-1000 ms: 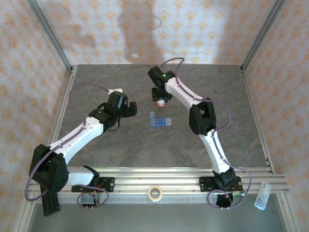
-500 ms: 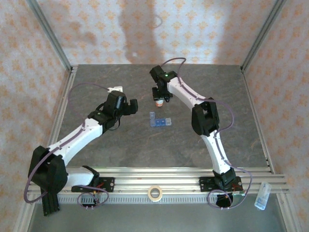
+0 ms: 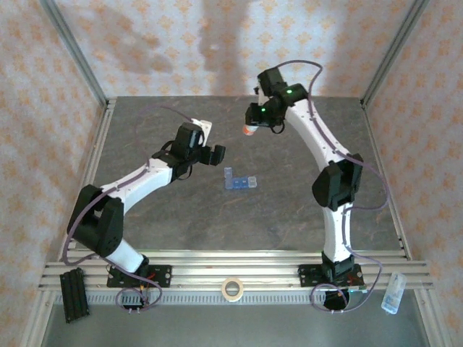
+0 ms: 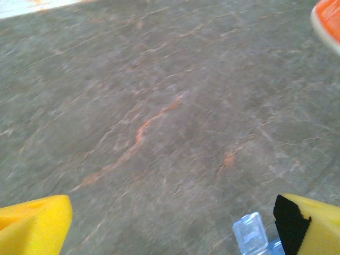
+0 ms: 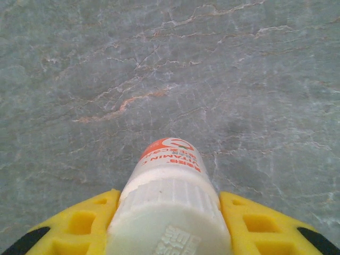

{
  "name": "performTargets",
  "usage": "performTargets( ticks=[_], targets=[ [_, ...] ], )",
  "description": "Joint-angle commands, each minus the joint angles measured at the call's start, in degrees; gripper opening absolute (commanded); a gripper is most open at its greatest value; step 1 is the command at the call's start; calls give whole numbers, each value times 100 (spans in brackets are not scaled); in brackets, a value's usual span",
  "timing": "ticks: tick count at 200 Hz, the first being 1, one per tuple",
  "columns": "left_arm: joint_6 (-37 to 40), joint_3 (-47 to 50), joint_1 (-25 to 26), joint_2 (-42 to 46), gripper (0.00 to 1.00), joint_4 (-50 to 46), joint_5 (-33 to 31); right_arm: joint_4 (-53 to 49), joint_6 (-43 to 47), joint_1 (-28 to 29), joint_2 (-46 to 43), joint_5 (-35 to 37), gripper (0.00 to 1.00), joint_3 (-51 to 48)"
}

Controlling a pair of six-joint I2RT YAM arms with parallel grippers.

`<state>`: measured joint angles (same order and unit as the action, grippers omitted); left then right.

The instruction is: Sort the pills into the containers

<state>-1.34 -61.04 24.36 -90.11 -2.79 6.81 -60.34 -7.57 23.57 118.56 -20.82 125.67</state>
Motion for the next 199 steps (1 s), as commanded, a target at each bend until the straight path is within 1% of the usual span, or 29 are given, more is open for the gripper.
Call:
performTargets(
  ticks=[1, 21, 32, 64, 104, 118, 149, 163, 188, 199],
  targets=[
    [587, 261, -11, -160, 100, 1478, 767, -403, 221, -193, -378, -589, 34, -125],
    [725, 809, -19, -301, 100, 3032, 1194, -444, 258, -235, -539, -722, 34, -266],
    [807, 915, -20, -439, 100, 3562, 1503, -459, 266, -239, -630, -880, 34, -350],
    [806, 864, -24, -993, 100, 4538, 2362, -538, 237, -246, -734, -1325, 35, -475],
    [55, 142, -43, -1753, 99, 5231, 2884, -458, 102, -247, -923, -1387, 35, -608],
    [24, 17, -25, -1864, 98, 5248, 3013, -489, 99, -241, -949, -1407, 35, -587],
    [442, 12, 16, -1798, 97, 4931, 3163, -434, 66, -246, -1036, -1403, 35, -757],
    [781, 55, 68, -1703, 97, 4668, 3229, -344, 27, -239, -1085, -1471, 35, -869],
    [1567, 92, 230, -1492, 96, 4004, 3158, -218, -49, -242, -1117, -1628, 35, -994],
    [1730, 104, 281, -1440, 96, 3888, 3064, -158, -77, -242, -1127, -1689, 35, -1063]
  ],
)
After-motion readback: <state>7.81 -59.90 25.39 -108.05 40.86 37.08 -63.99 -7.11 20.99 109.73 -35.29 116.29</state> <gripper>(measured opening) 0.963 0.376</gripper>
